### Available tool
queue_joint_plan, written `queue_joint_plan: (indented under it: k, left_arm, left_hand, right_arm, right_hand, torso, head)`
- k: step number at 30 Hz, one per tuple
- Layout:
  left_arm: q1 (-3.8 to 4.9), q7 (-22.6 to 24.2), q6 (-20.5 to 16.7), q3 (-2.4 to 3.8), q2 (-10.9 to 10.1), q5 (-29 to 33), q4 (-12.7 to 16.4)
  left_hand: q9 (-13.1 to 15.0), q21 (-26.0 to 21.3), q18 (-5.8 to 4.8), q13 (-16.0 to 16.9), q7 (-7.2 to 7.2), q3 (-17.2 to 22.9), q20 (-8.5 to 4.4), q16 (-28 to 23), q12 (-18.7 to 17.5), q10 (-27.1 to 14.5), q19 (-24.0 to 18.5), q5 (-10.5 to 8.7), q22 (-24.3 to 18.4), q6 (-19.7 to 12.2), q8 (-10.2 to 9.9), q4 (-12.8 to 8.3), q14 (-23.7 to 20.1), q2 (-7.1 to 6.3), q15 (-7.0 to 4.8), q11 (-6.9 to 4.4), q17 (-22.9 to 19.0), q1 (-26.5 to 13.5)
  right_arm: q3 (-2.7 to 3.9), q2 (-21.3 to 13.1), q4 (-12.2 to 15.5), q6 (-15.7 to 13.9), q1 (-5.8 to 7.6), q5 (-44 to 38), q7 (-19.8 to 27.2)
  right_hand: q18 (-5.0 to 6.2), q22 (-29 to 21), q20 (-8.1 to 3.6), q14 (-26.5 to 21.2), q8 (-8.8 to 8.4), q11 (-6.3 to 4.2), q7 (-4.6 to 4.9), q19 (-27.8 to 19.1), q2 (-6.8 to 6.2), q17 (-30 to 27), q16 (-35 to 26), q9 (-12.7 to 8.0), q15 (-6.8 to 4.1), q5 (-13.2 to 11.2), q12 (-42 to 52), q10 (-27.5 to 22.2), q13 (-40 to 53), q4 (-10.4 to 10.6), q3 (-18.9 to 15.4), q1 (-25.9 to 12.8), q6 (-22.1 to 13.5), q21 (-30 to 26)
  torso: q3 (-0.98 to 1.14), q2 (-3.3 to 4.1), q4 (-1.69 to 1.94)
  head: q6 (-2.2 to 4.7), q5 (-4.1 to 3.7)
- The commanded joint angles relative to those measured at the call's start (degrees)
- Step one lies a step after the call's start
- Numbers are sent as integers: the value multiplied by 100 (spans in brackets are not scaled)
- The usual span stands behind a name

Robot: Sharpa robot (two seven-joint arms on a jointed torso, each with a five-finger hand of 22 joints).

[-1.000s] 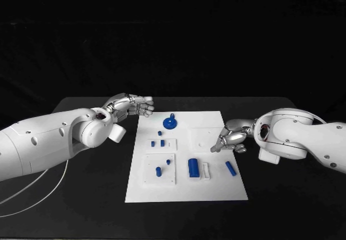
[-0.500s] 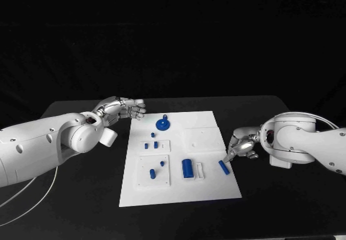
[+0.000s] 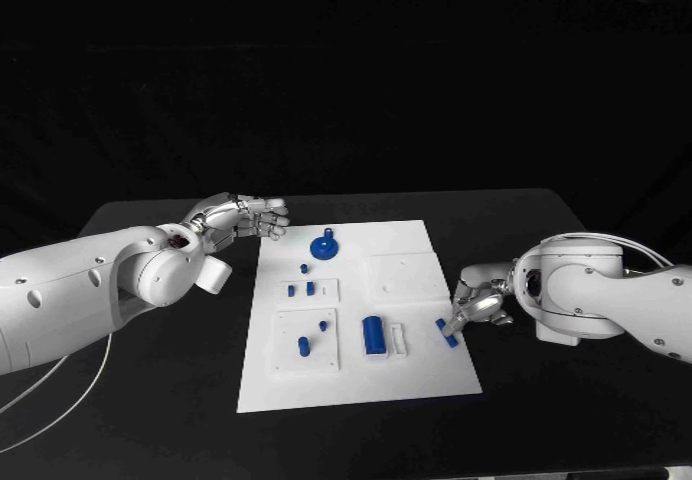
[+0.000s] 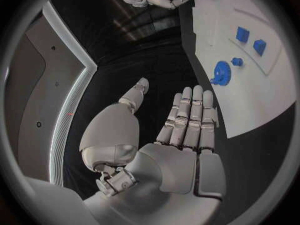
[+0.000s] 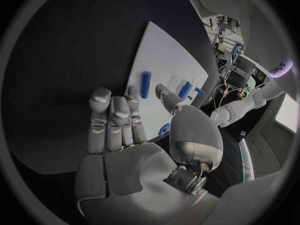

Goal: Assemble the parts on the task board

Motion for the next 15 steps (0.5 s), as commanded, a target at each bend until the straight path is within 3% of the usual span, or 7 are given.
queue_joint_plan:
  k: [1,7,15]
  left_arm:
    - [3,42,81,3,2,-17,16]
    - [3,43,88,3,-4,-17,24]
    - [4,39,84,3,-25,-9,35]
  left_hand:
    - [-7,-22,56,-7,17,-3,-6,-39,26,-26,36,-20,8,-35,34,40,-29,-14,16,-3,7,-34]
    - [-7,-23,56,-7,17,-3,-6,-40,26,-27,36,-20,8,-35,34,40,-29,-13,17,-3,8,-34]
    - [-8,-24,56,-7,18,-3,-5,-40,26,-26,36,-20,10,-36,35,41,-29,-12,17,-3,9,-34]
  right_arm:
    - [3,36,15,-138,-19,-126,58]
    - [-4,133,-58,-72,-163,-358,44]
    - [-15,316,-164,-41,-298,-935,0]
  right_hand:
    - [251,5,29,18,17,-18,46,13,10,-3,-16,8,5,14,-17,14,-7,27,-26,-53,-12,15]
    - [251,12,22,21,92,-50,10,12,66,3,-8,60,-18,14,-9,32,-4,-30,-72,-5,95,27]
    - [251,29,30,23,138,-80,-20,7,218,9,5,129,-45,14,-5,63,0,-189,-148,121,127,50]
  torso:
    - [-11,3,6]
    - [-20,0,14]
    - [-12,1,5]
  head:
    - [-18,1]
    - [-33,-8]
    - [-65,-15]
